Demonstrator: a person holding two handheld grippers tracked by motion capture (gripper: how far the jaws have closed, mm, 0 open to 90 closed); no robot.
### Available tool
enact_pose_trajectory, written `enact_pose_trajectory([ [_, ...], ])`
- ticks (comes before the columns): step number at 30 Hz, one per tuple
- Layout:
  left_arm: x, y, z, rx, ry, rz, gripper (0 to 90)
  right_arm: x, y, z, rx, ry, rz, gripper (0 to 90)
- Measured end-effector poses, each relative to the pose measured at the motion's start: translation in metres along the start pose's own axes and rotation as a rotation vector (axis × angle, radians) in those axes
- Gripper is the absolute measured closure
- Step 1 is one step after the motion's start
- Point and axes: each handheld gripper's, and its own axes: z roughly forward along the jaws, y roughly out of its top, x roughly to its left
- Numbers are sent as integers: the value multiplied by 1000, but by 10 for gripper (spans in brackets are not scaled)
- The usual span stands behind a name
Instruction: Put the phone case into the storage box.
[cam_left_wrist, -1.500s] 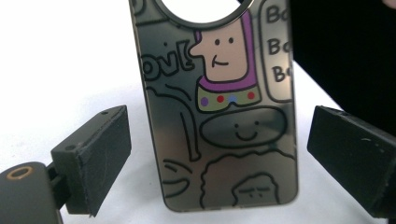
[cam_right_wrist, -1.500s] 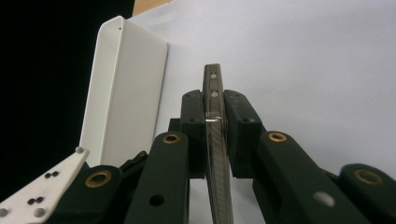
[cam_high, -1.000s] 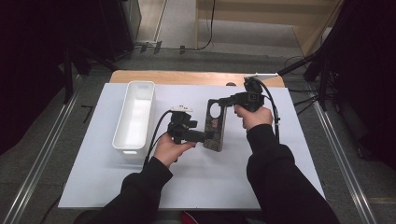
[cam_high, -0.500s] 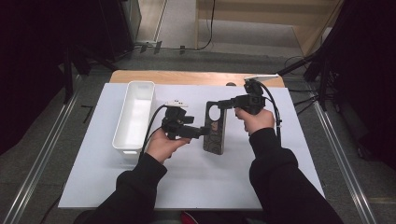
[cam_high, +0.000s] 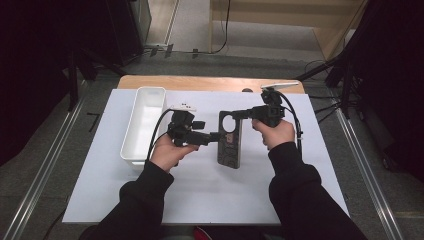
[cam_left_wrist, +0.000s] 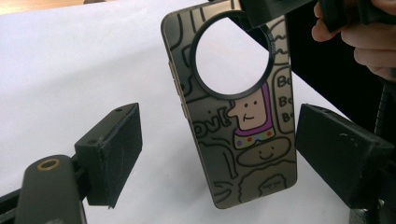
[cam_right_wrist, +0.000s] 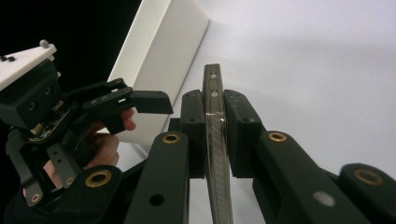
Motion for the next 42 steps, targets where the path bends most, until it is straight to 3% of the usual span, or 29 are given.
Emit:
enact_pose_trajectory([
  [9,3,2,-2,-12,-15,-10,169,6,-9,-1,-9,26,-38,775],
  [31,11,6,0,1,23,-1,217,11,-22,3,-42,64,-82,775],
  [42,15,6,3,3,20,-22,274,14,-26,7,-55,84,-97,775],
])
